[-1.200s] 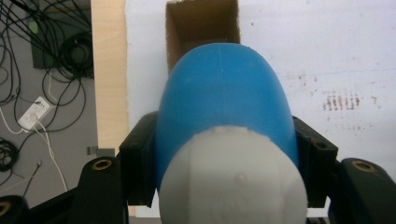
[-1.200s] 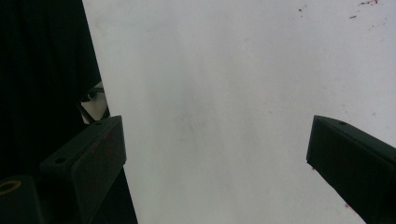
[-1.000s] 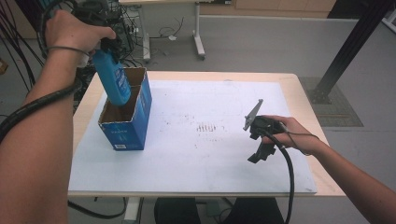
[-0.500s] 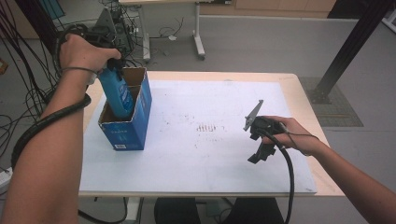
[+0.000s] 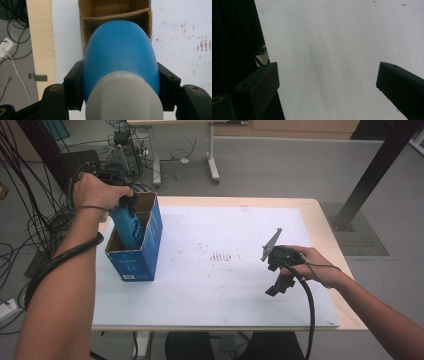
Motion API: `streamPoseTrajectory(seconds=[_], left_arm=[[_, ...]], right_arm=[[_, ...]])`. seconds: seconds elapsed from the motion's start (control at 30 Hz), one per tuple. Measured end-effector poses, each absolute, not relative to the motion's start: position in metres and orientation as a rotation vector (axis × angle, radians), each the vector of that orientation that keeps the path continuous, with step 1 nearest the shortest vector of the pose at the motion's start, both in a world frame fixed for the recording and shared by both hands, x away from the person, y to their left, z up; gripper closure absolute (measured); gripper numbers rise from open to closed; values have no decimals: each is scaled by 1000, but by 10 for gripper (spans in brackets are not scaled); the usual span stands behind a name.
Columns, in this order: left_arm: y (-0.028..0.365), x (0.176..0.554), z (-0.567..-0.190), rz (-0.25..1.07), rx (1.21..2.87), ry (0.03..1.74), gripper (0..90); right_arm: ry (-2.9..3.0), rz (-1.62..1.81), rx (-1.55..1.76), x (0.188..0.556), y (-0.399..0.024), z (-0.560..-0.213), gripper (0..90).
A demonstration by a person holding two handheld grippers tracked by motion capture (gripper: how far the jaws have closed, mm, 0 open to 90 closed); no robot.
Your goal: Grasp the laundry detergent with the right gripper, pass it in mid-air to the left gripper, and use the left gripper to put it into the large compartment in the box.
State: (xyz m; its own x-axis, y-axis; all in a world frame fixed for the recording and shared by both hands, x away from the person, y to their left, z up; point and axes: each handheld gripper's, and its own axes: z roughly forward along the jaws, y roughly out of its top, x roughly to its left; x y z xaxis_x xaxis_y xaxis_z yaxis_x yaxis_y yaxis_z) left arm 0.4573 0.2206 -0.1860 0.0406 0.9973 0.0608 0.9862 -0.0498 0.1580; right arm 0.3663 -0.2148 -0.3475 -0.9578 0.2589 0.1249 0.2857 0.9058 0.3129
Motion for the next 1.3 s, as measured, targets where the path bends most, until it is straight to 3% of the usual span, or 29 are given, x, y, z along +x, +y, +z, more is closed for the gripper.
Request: streamPoseTrajectory(seconds=[0.8, 1.3], left_arm=[[220, 459, -245, 170, 2256, 2159, 378], [216, 458, -264, 152, 2284, 2159, 377]], right_arm=[[-2972, -518, -435, 366, -215, -353, 45], [-2968, -516, -453, 366, -216, -353, 45]])
